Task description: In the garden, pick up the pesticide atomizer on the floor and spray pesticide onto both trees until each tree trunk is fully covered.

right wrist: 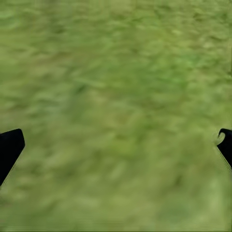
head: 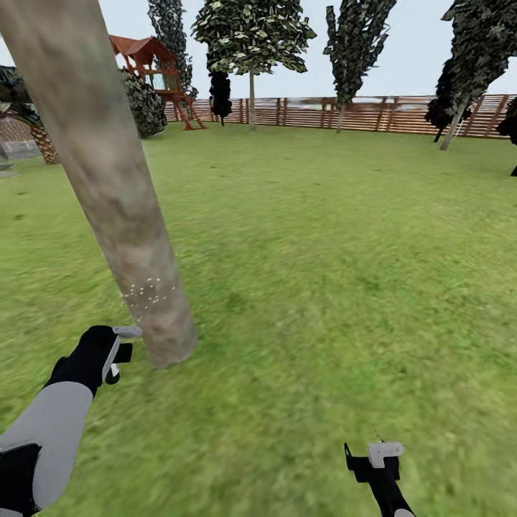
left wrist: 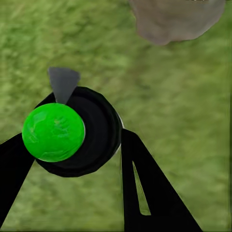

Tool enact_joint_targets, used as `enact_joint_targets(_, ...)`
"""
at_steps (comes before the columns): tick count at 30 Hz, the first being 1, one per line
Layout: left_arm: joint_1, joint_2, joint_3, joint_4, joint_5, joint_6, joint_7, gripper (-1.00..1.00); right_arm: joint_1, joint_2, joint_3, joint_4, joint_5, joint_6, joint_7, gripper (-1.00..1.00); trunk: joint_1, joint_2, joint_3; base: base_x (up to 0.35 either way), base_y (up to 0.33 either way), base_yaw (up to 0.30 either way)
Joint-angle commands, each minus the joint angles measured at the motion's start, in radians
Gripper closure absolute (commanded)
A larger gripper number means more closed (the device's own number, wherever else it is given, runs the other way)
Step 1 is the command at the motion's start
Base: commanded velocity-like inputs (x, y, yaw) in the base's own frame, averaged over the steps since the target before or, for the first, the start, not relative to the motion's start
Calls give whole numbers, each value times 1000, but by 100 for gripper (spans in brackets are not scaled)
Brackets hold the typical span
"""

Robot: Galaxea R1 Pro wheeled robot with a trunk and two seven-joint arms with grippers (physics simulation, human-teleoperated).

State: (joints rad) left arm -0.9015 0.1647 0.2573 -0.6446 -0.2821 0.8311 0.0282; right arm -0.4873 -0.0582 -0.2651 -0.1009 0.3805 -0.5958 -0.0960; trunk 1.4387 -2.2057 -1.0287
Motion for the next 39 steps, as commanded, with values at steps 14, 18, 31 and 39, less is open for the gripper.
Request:
enact_joint_targets(14, 5, -76, 0, 0, -5, -2, 4, 100, -1, 0, -3, 2, 11, -2, -7, -100, 0, 0, -1, 194, -212, 277)
enact_joint_targets(18, 57, -85, -5, -6, -3, -29, 4, 100, -1, 1, -3, 3, 11, -2, -7, -100, 0, 0, -1, 13, -274, 268)
enact_joint_targets(31, 94, -85, -1, 30, -2, -135, 5, 100, -1, 1, -3, 3, 11, -3, -5, -100, 0, 0, -1, 115, -259, 24)
enact_joint_targets(39, 94, -86, -3, 28, -2, -135, 6, 100, -1, 1, -3, 3, 11, -3, -5, -100, 0, 0, -1, 210, -216, 147)
